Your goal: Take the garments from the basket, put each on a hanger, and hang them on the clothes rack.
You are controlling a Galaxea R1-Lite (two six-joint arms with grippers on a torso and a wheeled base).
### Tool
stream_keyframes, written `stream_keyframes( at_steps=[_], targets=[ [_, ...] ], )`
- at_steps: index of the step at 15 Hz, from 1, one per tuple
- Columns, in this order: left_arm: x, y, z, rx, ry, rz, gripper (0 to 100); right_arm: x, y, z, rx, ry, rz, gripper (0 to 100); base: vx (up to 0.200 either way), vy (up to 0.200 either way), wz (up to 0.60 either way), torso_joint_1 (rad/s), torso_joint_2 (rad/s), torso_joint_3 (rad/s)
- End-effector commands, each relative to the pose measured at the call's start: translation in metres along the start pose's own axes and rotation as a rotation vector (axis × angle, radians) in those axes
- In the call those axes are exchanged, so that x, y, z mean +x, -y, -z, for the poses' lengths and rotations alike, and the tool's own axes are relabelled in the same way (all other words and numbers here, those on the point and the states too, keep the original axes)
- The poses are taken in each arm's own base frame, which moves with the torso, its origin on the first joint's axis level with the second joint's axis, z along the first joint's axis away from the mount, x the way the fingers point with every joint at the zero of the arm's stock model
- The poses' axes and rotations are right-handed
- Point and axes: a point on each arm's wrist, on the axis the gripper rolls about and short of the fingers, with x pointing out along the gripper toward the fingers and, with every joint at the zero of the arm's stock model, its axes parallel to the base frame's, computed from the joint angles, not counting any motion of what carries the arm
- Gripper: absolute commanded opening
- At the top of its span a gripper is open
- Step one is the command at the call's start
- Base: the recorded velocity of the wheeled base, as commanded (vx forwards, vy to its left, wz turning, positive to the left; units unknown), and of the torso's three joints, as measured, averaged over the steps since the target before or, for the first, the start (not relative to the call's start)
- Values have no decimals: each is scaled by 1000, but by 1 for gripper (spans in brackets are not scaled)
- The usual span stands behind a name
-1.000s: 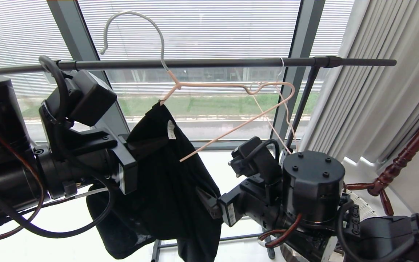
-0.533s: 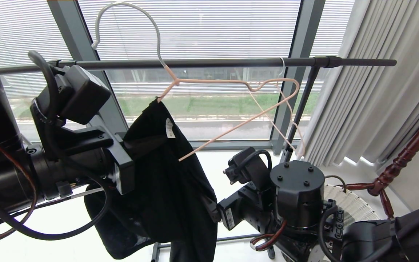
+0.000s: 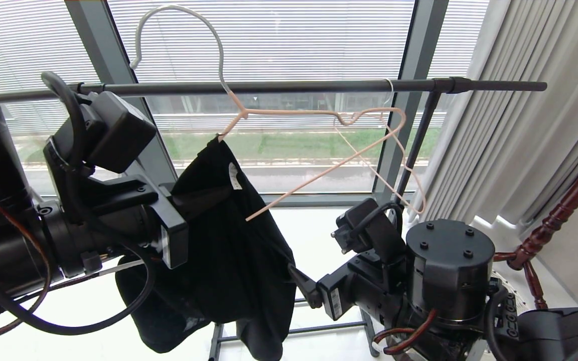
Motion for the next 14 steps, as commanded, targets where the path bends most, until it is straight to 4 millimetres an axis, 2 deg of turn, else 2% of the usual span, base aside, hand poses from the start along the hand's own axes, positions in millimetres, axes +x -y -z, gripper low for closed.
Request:
stream_keyframes(
  at_steps=[1,5,10,11,12,13,14],
  targets=[
    [0,5,-3,4,12,22,0,2,-1,3,-5,-8,-1,100,0,0,0,0,0,0],
    [0,7,-4,6,13,22,0,7,-2,9,-11,-30,3,100,0,0,0,0,0,0],
    [0,16,-7,12,30,60,0,16,12,21,-32,-71,65,100,0,0,0,0,0,0],
    [0,16,-7,10,28,59,0,18,16,22,-41,-76,94,100,0,0,0,0,0,0],
    [0,16,-4,6,4,23,0,22,32,22,-58,-82,170,100,0,0,0,0,0,0],
    [0,16,-2,6,-5,8,0,22,39,21,-58,-81,197,100,0,0,0,0,0,0],
    [0,16,0,5,-20,-11,0,23,58,18,-60,-77,258,100,0,0,0,0,0,0]
  ],
)
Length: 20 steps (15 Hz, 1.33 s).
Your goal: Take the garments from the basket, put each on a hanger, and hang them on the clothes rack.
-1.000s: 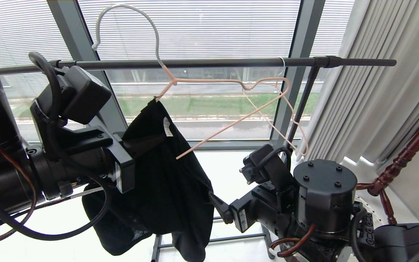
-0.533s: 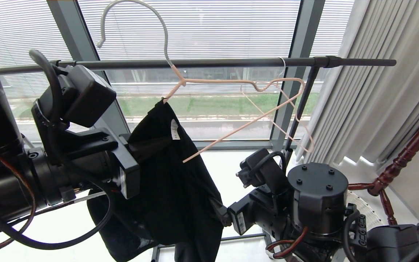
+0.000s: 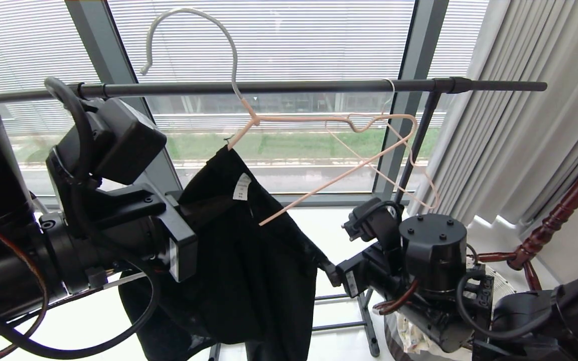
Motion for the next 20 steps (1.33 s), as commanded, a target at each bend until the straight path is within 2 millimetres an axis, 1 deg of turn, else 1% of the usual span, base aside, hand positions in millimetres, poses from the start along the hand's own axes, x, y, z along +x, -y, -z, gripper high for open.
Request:
stream_keyframes(
  at_steps=[1,3,6,8,11,15,17,20],
  targets=[
    [-5,2,3,-1,-2,-2,0,7,40,-5,8,7,124,100,0,0,0,0,0,0],
    [-10,3,6,-1,-7,0,0,7,68,-11,21,21,205,100,0,0,0,0,0,0],
    [-19,7,12,2,-12,4,0,0,95,-21,47,55,281,100,0,0,0,0,0,0],
    [-21,9,17,4,-23,11,0,-4,105,-25,58,70,311,100,0,0,0,0,0,0],
    [-22,11,22,6,-39,20,0,-10,111,-32,68,99,328,100,0,0,0,0,0,0],
    [-20,16,37,98,-83,74,0,-17,113,-42,76,137,330,100,0,0,0,0,0,0],
    [-17,18,46,137,-118,90,0,-20,114,-45,78,146,331,100,0,0,0,0,0,0],
    [-5,20,54,148,-171,108,0,-27,113,-51,82,168,325,100,0,0,0,0,0,0]
  ],
)
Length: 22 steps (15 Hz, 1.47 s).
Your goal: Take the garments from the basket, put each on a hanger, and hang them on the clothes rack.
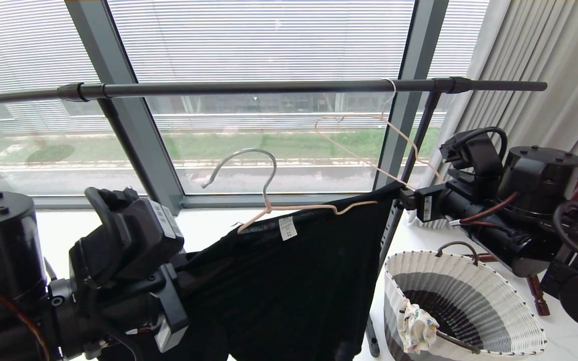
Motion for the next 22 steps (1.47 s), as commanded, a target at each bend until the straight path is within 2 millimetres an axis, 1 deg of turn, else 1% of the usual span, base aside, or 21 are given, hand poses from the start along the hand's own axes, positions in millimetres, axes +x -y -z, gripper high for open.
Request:
stream_keyframes(
  at_steps=[1,2,4,7,9,10,14,18,20,22],
  targets=[
    [16,1,6,-5,-53,23,0,-7,1,-8,7,19,-10,100,0,0,0,0,0,0],
    [20,0,8,-7,-76,10,0,-11,2,-11,7,20,-17,100,0,0,0,0,0,0],
    [33,-3,11,-10,-157,-71,0,-20,3,-19,6,24,-68,100,0,0,0,0,0,0],
    [43,-7,7,-15,-160,-85,0,-36,-1,-27,4,29,-130,100,0,0,0,0,0,0],
    [46,-9,5,-16,-156,-87,0,-46,-7,-31,1,31,-201,100,0,0,0,0,0,0],
    [48,-11,3,-33,-145,-95,0,-58,-10,-34,-19,14,-264,100,0,0,0,0,0,0],
    [47,-13,0,-45,-116,-109,0,-80,-4,-37,-69,-39,-428,100,0,0,0,0,0,0],
    [44,-11,-4,-43,-93,-94,0,-81,-2,-36,-107,-42,-464,100,0,0,0,0,0,0],
    [43,-2,-11,-35,-28,-11,0,-81,2,-38,-181,-47,-532,100,0,0,0,0,0,0],
    [45,8,-16,-21,8,51,0,-89,10,-53,-253,-72,-647,100,0,0,0,0,0,0]
  ],
)
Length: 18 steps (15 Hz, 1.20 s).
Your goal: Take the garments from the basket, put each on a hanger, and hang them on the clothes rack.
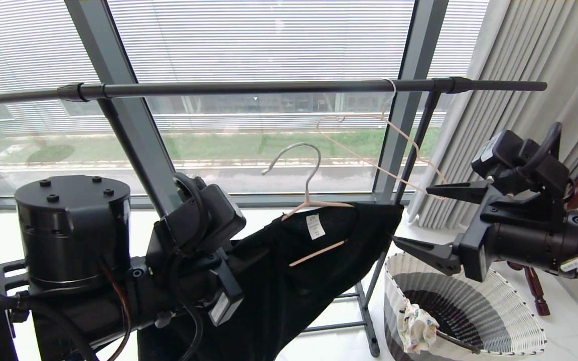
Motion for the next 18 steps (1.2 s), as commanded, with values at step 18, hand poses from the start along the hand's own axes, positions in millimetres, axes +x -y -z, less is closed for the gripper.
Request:
stream_keyframes(
  at_steps=[18],
  targets=[
    [-5,70,-29,140,137,239,0,-6,-17,17,-273,-204,-461,100,0,0,0,0,0,0]
  ],
)
